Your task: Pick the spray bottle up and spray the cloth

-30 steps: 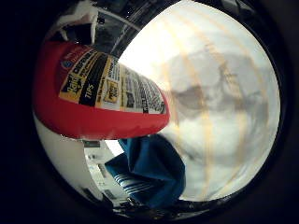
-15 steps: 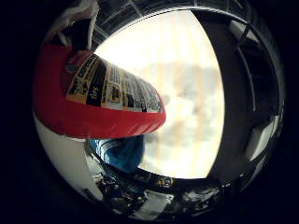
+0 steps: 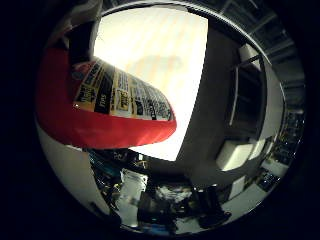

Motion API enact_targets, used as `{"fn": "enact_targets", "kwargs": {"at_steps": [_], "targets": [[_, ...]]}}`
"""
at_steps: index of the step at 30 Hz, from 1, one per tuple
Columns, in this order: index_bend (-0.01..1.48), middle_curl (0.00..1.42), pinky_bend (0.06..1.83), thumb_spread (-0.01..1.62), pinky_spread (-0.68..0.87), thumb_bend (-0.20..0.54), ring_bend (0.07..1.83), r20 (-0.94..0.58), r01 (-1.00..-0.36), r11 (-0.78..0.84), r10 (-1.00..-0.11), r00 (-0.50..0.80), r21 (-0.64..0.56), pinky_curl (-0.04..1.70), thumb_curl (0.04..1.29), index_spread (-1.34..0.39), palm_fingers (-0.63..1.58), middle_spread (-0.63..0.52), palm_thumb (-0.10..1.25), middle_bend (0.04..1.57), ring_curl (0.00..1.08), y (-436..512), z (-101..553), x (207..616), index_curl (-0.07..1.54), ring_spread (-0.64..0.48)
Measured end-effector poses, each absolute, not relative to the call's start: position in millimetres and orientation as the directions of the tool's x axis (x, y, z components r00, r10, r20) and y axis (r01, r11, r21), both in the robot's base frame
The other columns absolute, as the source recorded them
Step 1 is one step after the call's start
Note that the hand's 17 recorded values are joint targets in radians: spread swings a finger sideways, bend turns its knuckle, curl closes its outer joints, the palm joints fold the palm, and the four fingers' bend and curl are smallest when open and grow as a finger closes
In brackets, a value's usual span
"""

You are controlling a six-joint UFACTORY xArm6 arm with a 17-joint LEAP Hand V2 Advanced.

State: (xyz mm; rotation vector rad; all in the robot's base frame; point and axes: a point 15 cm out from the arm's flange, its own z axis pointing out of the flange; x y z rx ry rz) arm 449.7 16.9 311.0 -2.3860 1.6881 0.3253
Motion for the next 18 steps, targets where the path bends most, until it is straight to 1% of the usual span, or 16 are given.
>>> {"fn": "enact_targets", "kwargs": {"at_steps": [4, 7, 15, 18], "targets": [[1.14, 0.65, 1.04, 0.46, -0.20, -0.019, 1.51, -0.238, -0.913, -0.408, -0.889, 0.391, 0.024, 1.26, 0.98, -0.22, 1.18, -0.11, 1.06, 1.37, 0.58, 47, 325, 437, 0.78, -0.16], [1.14, 0.65, 1.03, 0.46, -0.21, -0.019, 1.51, -0.210, -0.883, -0.460, -0.876, 0.434, 0.095, 1.26, 0.98, -0.22, 1.18, -0.11, 1.06, 1.37, 0.58, 65, 335, 425, 0.78, -0.16], [1.14, 0.65, 1.02, 0.47, -0.21, -0.020, 1.50, -0.065, -0.813, -0.534, -0.842, 0.535, 0.232, 1.27, 0.98, -0.22, 1.18, -0.11, 1.05, 1.37, 0.58, 88, 334, 411, 0.79, -0.16], [1.13, 0.65, 1.02, 0.47, -0.21, -0.019, 1.50, -0.019, -0.784, -0.540, -0.827, 0.563, 0.307, 1.28, 0.99, -0.22, 1.18, -0.11, 1.05, 1.37, 0.58, 88, 334, 405, 0.79, -0.16]]}}
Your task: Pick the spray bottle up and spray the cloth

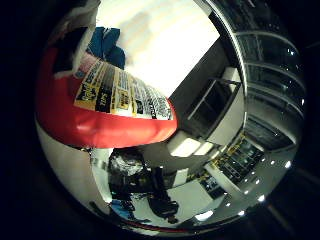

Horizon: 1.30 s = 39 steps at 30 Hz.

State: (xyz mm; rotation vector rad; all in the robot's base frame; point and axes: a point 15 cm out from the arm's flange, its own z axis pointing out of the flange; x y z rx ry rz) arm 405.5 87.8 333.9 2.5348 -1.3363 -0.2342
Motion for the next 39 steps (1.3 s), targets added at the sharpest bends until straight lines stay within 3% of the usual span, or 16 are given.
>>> {"fn": "enact_targets", "kwargs": {"at_steps": [15, 30, 39], "targets": [[1.13, 0.66, 1.02, 0.47, -0.22, -0.019, 1.50, 0.138, -0.703, -0.536, -0.741, 0.657, 0.467, 1.28, 0.99, -0.22, 1.18, -0.11, 1.05, 1.37, 0.58, 119, 297, 407, 0.80, -0.16], [1.13, 0.66, 1.02, 0.47, -0.22, -0.019, 1.51, 0.135, -0.687, -0.486, -0.756, 0.641, 0.540, 1.28, 0.99, -0.22, 1.18, -0.11, 1.05, 1.37, 0.59, 123, 252, 409, 0.80, -0.16], [1.13, 0.66, 1.02, 0.47, -0.22, -0.020, 1.51, 0.136, -0.709, -0.500, -0.762, 0.633, 0.498, 1.28, 0.99, -0.22, 1.18, -0.11, 1.05, 1.37, 0.59, 127, 267, 418, 0.80, -0.16]]}}
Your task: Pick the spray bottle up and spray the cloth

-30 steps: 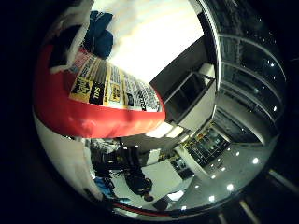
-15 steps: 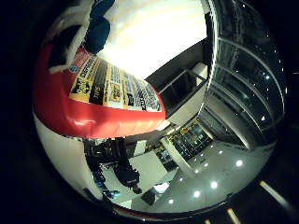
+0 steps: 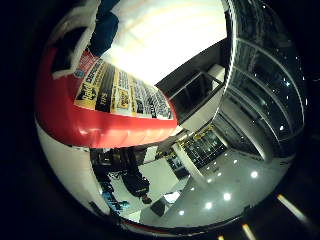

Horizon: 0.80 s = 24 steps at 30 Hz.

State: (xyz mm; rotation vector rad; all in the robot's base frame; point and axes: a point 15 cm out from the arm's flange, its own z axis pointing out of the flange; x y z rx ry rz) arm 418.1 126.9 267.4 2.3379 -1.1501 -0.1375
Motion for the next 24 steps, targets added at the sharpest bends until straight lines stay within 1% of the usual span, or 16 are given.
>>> {"fn": "enact_targets", "kwargs": {"at_steps": [7, 10, 14, 17, 20, 24], "targets": [[1.13, 0.66, 1.02, 0.47, -0.23, -0.020, 1.51, 0.129, -0.757, -0.518, -0.785, 0.606, 0.399, 1.29, 0.99, -0.22, 1.18, -0.11, 1.05, 1.37, 0.59, 133, 307, 434, 0.80, -0.16], [1.13, 0.66, 1.02, 0.47, -0.23, -0.020, 1.51, 0.080, -0.774, -0.532, -0.805, 0.588, 0.342, 1.29, 0.99, -0.22, 1.18, -0.11, 1.05, 1.37, 0.59, 144, 323, 435, 0.80, -0.16], [1.13, 0.66, 1.02, 0.47, -0.23, -0.020, 1.51, -0.030, -0.790, -0.558, -0.821, 0.570, 0.255, 1.29, 0.99, -0.22, 1.18, -0.11, 1.05, 1.37, 0.59, 165, 339, 434, 0.80, -0.16], [1.13, 0.66, 1.02, 0.47, -0.23, -0.020, 1.51, -0.136, -0.798, -0.585, -0.811, 0.569, 0.147, 1.29, 0.99, -0.22, 1.18, -0.11, 1.05, 1.37, 0.59, 191, 355, 437, 0.80, -0.16], [1.13, 0.66, 1.02, 0.47, -0.23, -0.019, 1.51, -0.238, -0.802, -0.595, -0.787, 0.569, 0.049, 1.29, 0.99, -0.22, 1.18, -0.11, 1.05, 1.37, 0.59, 214, 370, 440, 0.80, -0.16], [1.13, 0.66, 1.02, 0.46, -0.23, -0.019, 1.51, -0.369, -0.804, -0.589, -0.732, 0.572, -0.079, 1.29, 0.99, -0.22, 1.18, -0.11, 1.06, 1.37, 0.59, 246, 390, 447, 0.80, -0.16]]}}
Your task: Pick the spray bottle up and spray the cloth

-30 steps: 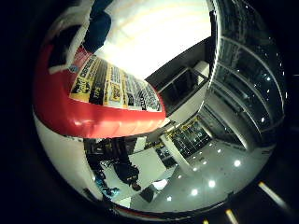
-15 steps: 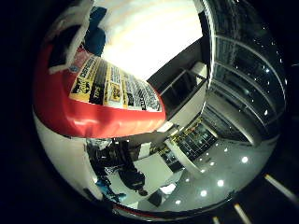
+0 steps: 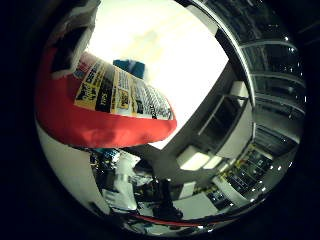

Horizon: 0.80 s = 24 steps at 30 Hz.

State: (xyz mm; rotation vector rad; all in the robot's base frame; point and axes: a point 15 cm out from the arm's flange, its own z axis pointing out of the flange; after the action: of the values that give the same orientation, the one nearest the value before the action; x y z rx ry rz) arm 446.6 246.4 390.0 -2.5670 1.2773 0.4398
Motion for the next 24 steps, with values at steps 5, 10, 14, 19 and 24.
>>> {"fn": "enact_targets", "kwargs": {"at_steps": [5, 10, 14, 19, 24], "targets": [[1.13, 0.66, 1.02, 0.46, -0.23, -0.020, 1.51, -0.507, -0.798, -0.566, -0.636, 0.582, -0.206, 1.28, 0.99, -0.22, 1.18, -0.10, 1.06, 1.36, 0.59, 281, 412, 454, 0.80, -0.16], [1.13, 0.66, 1.02, 0.45, -0.23, -0.019, 1.51, -0.592, -0.792, -0.547, -0.554, 0.585, -0.272, 1.28, 0.99, -0.22, 1.18, -0.10, 1.07, 1.36, 0.59, 307, 407, 468, 0.80, -0.16], [1.13, 0.66, 1.02, 0.44, -0.23, -0.019, 1.51, -0.639, -0.796, -0.498, -0.496, 0.588, -0.346, 1.28, 0.99, -0.22, 1.18, -0.10, 1.07, 1.36, 0.59, 330, 407, 486, 0.80, -0.16], [1.13, 0.66, 1.02, 0.44, -0.23, -0.019, 1.51, -0.708, -0.810, -0.460, -0.427, 0.562, -0.365, 1.28, 0.99, -0.22, 1.18, -0.10, 1.07, 1.36, 0.59, 363, 384, 499, 0.80, -0.16], [1.13, 0.66, 1.02, 0.43, -0.23, -0.020, 1.51, -0.775, -0.818, -0.437, -0.337, 0.535, -0.375, 1.28, 0.99, -0.22, 1.18, -0.10, 1.07, 1.37, 0.59, 399, 359, 503, 0.80, -0.16]]}}
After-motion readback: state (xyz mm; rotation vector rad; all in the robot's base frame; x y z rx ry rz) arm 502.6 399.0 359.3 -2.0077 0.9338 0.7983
